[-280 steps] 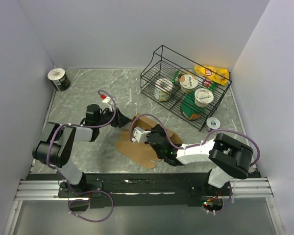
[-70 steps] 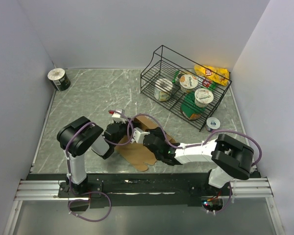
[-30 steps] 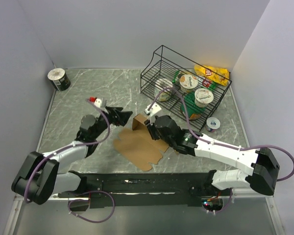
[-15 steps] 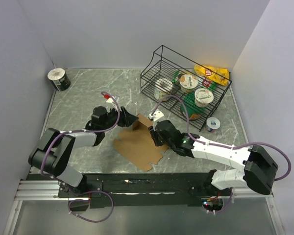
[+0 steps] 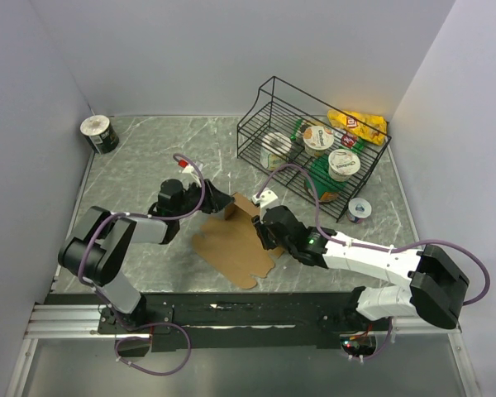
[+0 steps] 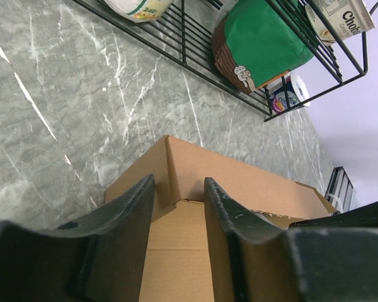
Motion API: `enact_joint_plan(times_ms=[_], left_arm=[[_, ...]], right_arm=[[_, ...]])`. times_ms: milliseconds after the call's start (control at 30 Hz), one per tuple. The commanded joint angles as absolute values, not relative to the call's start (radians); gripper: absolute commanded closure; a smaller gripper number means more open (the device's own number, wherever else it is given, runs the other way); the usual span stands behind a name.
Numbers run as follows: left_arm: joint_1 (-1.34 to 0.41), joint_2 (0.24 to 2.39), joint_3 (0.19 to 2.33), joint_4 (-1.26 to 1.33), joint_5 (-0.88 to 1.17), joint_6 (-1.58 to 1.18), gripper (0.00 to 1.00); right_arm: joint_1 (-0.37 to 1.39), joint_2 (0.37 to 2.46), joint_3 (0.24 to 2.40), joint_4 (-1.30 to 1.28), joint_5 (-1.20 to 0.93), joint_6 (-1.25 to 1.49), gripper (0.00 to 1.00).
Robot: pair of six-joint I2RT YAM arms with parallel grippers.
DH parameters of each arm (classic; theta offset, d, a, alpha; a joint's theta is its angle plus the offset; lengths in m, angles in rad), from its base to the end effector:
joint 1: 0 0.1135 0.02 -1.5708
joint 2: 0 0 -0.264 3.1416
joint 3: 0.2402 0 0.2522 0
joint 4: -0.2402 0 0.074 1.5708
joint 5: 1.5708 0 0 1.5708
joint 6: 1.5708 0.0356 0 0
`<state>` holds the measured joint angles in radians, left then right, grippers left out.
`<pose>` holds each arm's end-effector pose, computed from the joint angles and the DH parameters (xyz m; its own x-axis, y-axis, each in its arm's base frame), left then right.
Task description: Fold the paper box
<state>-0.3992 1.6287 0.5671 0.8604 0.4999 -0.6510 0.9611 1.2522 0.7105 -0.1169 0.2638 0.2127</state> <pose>0.2792 -0.1363 0.1714 -0.6154 -0.3176 -0.7214 0.5040 0.5451 -0.6700 0.1587 0.2110 0.2230 -0.4847 -0.3380 -0.8067 -0.5842 0.8115 0.0110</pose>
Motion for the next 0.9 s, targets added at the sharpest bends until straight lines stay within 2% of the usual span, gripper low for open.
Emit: enact_joint_plan(times_ms=[0,367,667,867], left_arm=[[-0.396,1.638,0.575,0.933,0.52,-0.681,0.59],[-0.396,1.67,0.555,0.92,0.509,-0.693,0.67],[-0.396,1.637,0.563,0.752,0.459,-0.637,0.68],[-0.399,1.644,0.531,0.761,0.466,-0.663,0.68]], right_arm=[[0.956,1.256,0.706,-0.09,0.276,0.221,0.64],[0.956,1.256,0.704,-0.098,0.29,0.221,0.64],[0.965,1.259,0.709,-0.113,0.314,0.218,0.64],[0.986,1.281,0.715,-0.12,0.339,0.21,0.63]])
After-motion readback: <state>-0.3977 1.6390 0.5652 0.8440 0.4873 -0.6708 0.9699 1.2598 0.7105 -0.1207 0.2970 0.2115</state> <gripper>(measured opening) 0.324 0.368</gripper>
